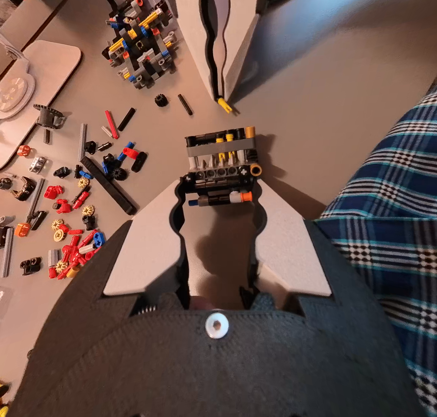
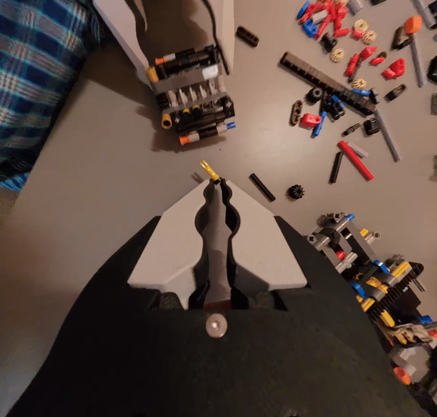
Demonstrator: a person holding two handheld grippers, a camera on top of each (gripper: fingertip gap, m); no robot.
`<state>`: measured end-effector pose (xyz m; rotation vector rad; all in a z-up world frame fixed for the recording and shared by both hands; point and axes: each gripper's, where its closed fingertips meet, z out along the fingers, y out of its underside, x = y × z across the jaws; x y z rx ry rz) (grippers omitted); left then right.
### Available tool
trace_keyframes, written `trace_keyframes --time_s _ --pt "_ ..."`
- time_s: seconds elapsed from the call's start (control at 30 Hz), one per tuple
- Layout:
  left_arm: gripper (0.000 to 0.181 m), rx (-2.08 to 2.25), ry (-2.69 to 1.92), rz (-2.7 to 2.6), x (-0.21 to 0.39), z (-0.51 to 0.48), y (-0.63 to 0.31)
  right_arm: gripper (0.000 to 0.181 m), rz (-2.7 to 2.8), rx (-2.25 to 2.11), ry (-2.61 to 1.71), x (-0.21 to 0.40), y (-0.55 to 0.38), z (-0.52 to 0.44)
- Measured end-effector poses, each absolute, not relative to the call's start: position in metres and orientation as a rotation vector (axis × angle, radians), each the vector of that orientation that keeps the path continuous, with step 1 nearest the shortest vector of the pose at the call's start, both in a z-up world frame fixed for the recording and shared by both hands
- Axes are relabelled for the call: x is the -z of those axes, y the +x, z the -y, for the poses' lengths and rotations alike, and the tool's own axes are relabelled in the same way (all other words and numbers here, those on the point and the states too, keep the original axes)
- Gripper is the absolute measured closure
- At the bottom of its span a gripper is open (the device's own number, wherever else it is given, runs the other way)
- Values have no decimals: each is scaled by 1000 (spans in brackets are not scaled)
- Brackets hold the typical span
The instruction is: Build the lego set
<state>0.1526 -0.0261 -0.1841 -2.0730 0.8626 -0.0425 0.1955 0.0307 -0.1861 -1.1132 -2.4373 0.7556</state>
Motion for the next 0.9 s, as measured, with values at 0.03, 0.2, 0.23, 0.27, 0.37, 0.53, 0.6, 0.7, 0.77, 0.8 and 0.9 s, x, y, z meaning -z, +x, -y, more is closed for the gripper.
trace_keyframes --time_s 0.03,0.2,0.23,0.27,0.37,0.53,0.6,0.7,0.77,0.8,0.9 --pt "126 43 -2073 -863 184 26 153 177 2405 -756 -1127 181 193 -30" --pt "126 36 -2086 -861 181 25 154 178 2317 -622 -1155 170 183 -21" --pt "126 35 -2088 -859 181 24 154 178 2292 -620 -1163 167 180 -18" --pt "126 37 -2090 -859 180 24 154 178 2262 -611 -1179 165 177 -16" --pt "126 38 -2106 -852 179 24 154 178 2196 -506 -1213 165 173 -22" --pt "126 36 -2145 -850 180 25 153 178 2141 -405 -1224 165 167 -17" --pt "126 33 -2157 -857 181 25 153 179 2133 -350 -1215 166 165 -17" --pt "126 33 -2175 -860 182 26 154 179 2136 -264 -1196 170 164 -16" --pt "126 37 -2185 -859 182 27 154 179 2131 -227 -1192 169 164 -16" --pt "126 37 -2188 -858 182 27 154 179 2128 -220 -1188 168 164 -16" --pt "126 33 -2191 -857 181 28 153 179 2122 -199 -1191 168 166 -15"
